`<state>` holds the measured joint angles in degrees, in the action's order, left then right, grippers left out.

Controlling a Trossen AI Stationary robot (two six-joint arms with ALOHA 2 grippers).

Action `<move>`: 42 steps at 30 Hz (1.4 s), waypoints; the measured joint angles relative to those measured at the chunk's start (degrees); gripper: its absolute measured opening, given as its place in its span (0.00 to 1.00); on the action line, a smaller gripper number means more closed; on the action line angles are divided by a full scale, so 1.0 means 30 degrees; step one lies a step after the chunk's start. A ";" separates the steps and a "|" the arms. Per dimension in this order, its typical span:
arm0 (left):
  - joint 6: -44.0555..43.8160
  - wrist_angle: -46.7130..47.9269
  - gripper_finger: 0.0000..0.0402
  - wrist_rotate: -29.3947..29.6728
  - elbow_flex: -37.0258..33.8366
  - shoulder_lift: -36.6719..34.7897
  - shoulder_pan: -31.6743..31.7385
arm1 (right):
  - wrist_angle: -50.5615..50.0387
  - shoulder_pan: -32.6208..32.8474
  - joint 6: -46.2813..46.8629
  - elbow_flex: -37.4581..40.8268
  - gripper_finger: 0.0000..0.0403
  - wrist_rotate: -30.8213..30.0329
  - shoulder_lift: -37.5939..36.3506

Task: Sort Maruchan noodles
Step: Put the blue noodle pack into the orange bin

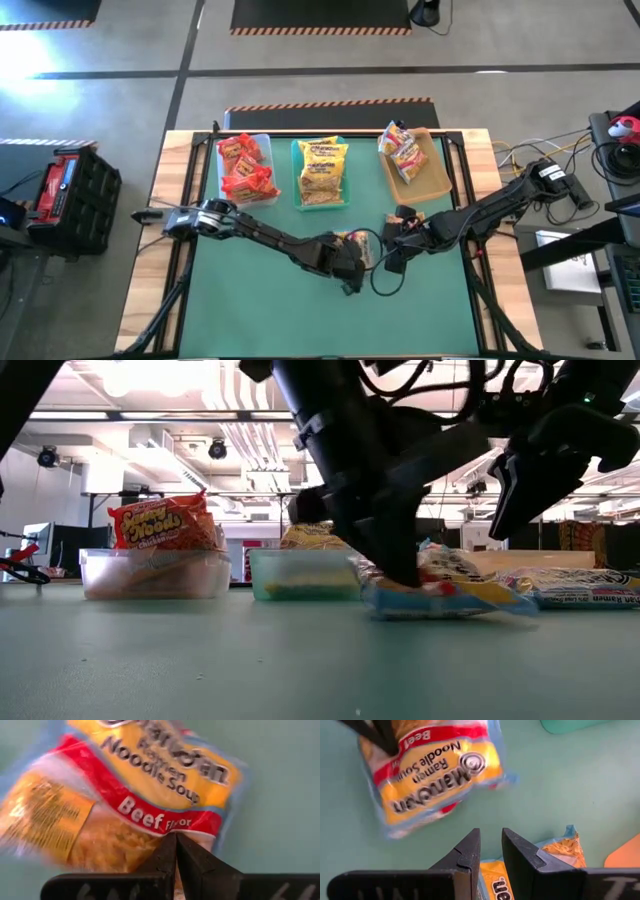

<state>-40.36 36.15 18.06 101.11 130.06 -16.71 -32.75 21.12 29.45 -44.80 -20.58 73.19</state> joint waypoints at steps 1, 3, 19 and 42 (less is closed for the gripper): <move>-0.1116 -0.0566 0.00 -0.0234 -0.0117 0.0000 0.0006 | 0.0000 0.0000 0.0007 0.0000 0.17 -0.0006 0.0000; -0.3039 -0.1940 0.00 -0.0708 -0.0339 0.0004 0.0014 | 0.0007 0.0000 0.0022 0.0000 0.17 -0.0006 0.0000; 0.0119 -0.4717 0.00 -0.0857 -0.0214 0.0066 0.0005 | -0.0153 0.0000 0.0189 0.0012 0.17 0.0450 0.0000; 0.3369 -0.1708 0.00 0.2174 -0.0178 -0.0401 -0.1234 | 0.0383 -0.0051 0.3660 0.0087 0.41 0.1582 0.0000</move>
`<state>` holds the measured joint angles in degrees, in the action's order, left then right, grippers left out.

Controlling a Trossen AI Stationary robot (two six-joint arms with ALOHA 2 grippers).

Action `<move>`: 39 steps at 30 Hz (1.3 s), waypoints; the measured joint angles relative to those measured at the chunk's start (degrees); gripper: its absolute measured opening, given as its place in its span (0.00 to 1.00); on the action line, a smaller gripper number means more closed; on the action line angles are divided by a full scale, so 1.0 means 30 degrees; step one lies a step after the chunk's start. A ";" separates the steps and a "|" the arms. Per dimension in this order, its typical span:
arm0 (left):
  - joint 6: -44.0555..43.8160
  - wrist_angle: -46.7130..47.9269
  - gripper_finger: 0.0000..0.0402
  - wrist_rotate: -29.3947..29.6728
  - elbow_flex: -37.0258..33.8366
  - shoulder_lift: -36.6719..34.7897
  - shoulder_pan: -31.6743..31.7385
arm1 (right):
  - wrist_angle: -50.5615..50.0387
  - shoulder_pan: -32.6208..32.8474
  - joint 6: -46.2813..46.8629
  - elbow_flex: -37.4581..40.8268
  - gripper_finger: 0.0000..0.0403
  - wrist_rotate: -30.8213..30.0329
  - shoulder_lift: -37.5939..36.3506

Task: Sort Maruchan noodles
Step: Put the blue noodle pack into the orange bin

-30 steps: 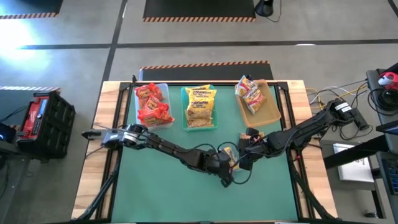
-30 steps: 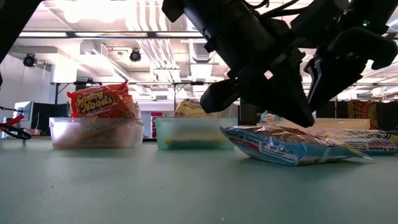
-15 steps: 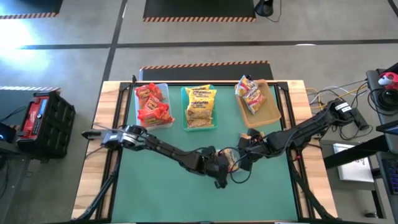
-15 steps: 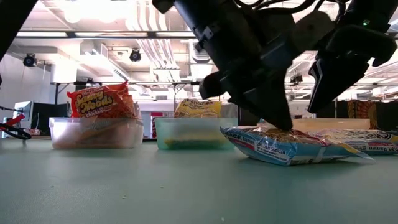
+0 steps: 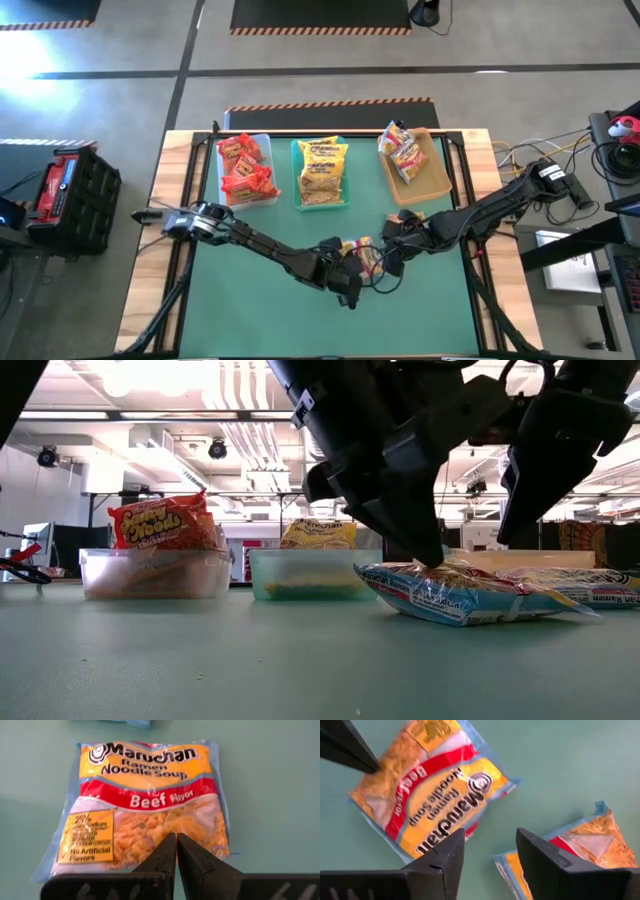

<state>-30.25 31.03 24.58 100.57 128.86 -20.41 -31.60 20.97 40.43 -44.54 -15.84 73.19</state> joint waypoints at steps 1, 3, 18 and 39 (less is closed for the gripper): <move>-0.0002 0.0126 0.00 0.0113 0.0000 0.0000 -0.0043 | -0.0042 0.0000 0.0039 0.0072 0.42 0.0029 0.0000; -0.0006 0.0222 0.00 0.0155 0.0000 0.0000 -0.0081 | -0.0118 0.0000 0.0185 0.0289 0.44 0.0402 0.0000; 0.1443 0.0955 0.00 0.0660 -0.0636 -0.0007 -0.0050 | 0.8418 0.0051 0.3254 0.3940 0.41 0.2359 -0.0270; 0.0413 -0.4041 0.00 0.0198 -0.4522 -0.0291 0.0258 | 0.8753 0.0044 0.5067 0.4037 0.41 0.3584 -0.0604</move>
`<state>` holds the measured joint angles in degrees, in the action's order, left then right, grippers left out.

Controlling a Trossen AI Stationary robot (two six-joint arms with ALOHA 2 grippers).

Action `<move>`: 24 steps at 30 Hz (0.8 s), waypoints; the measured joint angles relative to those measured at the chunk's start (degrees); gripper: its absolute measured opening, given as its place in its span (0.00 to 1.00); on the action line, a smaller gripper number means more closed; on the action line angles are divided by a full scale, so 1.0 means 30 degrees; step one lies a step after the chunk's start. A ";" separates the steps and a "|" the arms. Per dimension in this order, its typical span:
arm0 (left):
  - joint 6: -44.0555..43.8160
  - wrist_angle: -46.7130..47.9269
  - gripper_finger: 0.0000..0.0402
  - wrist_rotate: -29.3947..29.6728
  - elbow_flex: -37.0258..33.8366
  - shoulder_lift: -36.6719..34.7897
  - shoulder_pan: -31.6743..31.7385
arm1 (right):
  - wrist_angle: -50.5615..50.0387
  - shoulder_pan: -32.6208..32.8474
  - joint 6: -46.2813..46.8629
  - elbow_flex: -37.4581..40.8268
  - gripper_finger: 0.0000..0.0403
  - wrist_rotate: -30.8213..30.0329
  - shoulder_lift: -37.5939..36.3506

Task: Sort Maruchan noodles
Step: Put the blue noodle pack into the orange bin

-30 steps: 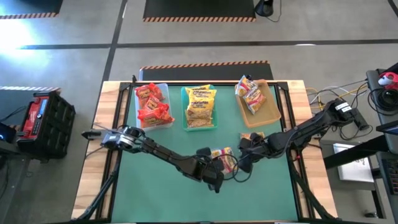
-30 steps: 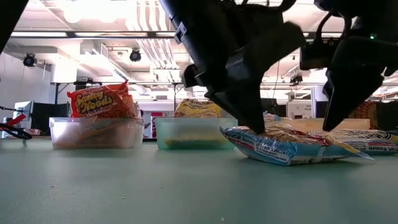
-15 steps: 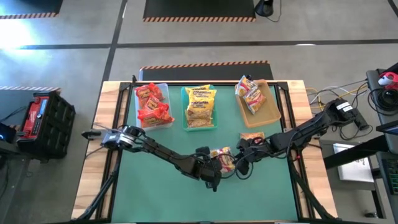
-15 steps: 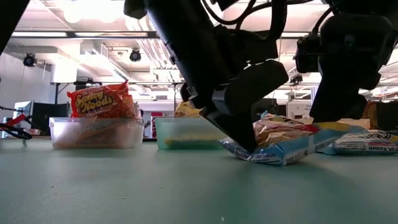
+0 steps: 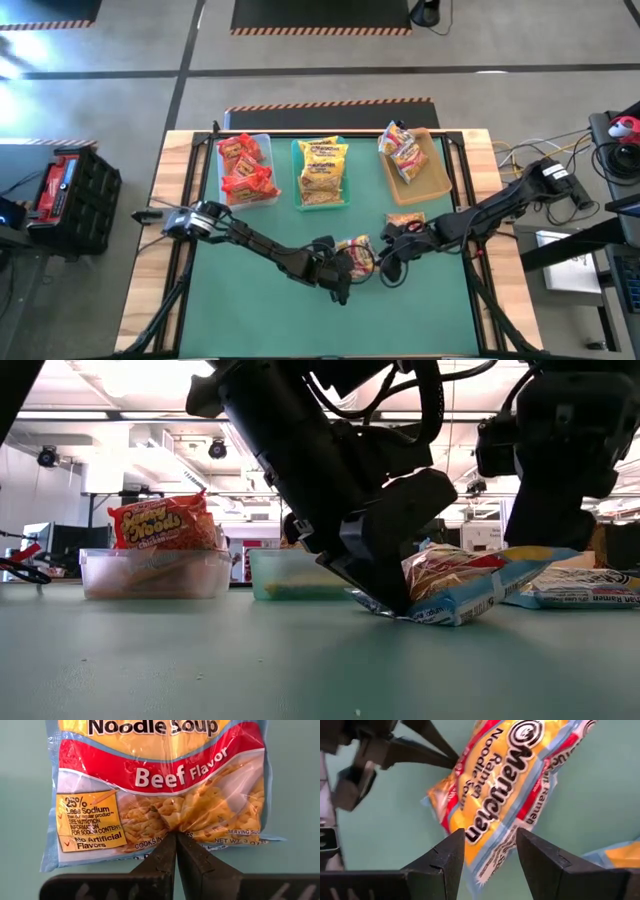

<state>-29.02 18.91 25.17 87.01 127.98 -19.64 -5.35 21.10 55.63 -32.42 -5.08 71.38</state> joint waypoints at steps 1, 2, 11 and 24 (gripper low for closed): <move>0.0005 -0.0003 0.00 -0.0006 -0.0015 0.0000 0.0000 | -0.0028 -0.0015 -0.0016 0.0000 0.41 0.0196 -0.0130; 0.0023 -0.0015 0.00 -0.0024 -0.0033 0.0000 0.0000 | -0.0028 -0.0063 -0.0046 0.0000 0.41 0.0282 -0.0307; 0.0541 -0.0126 0.00 -0.0187 -0.0274 0.0055 0.0069 | -0.1986 -0.1673 -0.0190 -0.0029 0.46 0.1265 -0.2127; 0.0503 -0.1745 0.00 -0.0250 -0.1432 -0.0161 0.0109 | -0.1317 -0.3228 0.0452 -0.0014 0.72 0.1359 -0.1204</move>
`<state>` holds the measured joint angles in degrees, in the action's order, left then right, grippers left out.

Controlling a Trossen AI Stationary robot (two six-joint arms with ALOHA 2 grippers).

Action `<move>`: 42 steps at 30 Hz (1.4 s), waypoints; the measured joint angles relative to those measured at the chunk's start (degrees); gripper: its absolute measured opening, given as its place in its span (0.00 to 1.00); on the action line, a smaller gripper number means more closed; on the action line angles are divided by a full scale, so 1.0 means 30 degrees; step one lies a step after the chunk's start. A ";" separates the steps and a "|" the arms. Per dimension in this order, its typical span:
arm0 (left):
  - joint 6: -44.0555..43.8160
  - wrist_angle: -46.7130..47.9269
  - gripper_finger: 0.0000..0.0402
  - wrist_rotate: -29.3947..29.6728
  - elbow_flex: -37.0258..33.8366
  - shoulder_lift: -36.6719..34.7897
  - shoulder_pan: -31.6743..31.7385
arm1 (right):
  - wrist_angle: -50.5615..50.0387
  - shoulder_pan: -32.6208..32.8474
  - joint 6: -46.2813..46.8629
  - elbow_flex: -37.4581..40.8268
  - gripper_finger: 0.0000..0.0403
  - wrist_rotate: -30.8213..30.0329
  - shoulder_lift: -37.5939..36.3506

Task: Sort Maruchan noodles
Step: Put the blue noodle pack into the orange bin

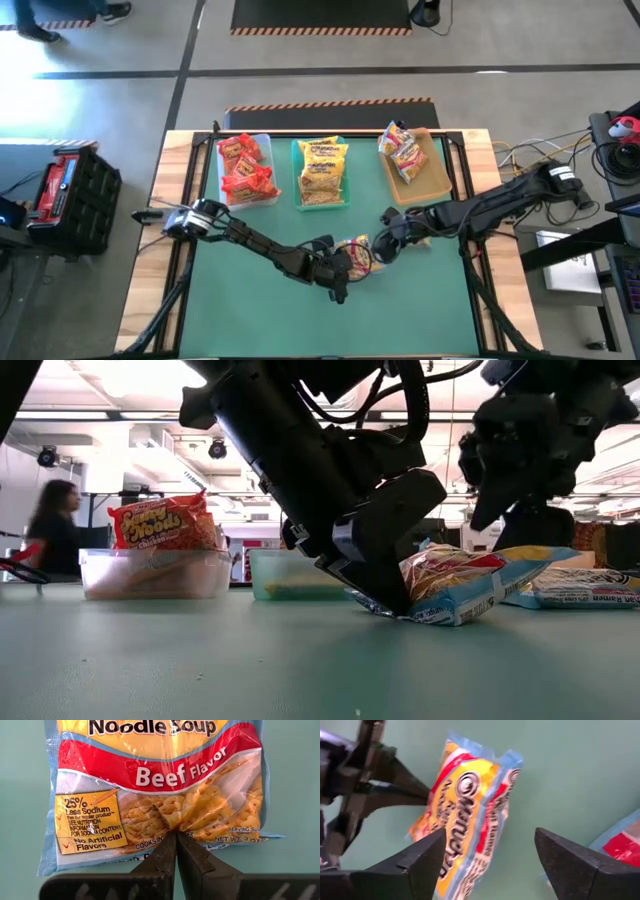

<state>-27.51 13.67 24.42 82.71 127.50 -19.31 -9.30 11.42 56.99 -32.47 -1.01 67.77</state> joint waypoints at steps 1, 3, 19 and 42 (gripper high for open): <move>0.0000 -0.0007 0.00 -0.0014 -0.0021 -0.0007 0.0000 | 0.0125 -0.0097 -0.0002 0.0051 0.73 -0.0006 0.0163; 0.0000 -0.0013 0.00 -0.0021 -0.0048 -0.0014 0.0000 | 0.0834 -0.0253 -0.0005 0.0189 0.74 -0.0010 0.0537; 0.0000 0.0151 0.00 -0.0039 -0.0101 -0.0021 0.0000 | 0.7621 -0.0310 0.0123 0.0742 0.73 0.0939 0.4229; -0.0376 0.0212 0.00 -0.0145 -0.0101 -0.0021 0.0007 | 0.9179 -0.0277 -0.0006 0.0779 0.45 0.1446 0.4785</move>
<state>-28.64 14.31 23.99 82.41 127.44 -19.29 18.24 10.59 56.97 -30.13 3.33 82.12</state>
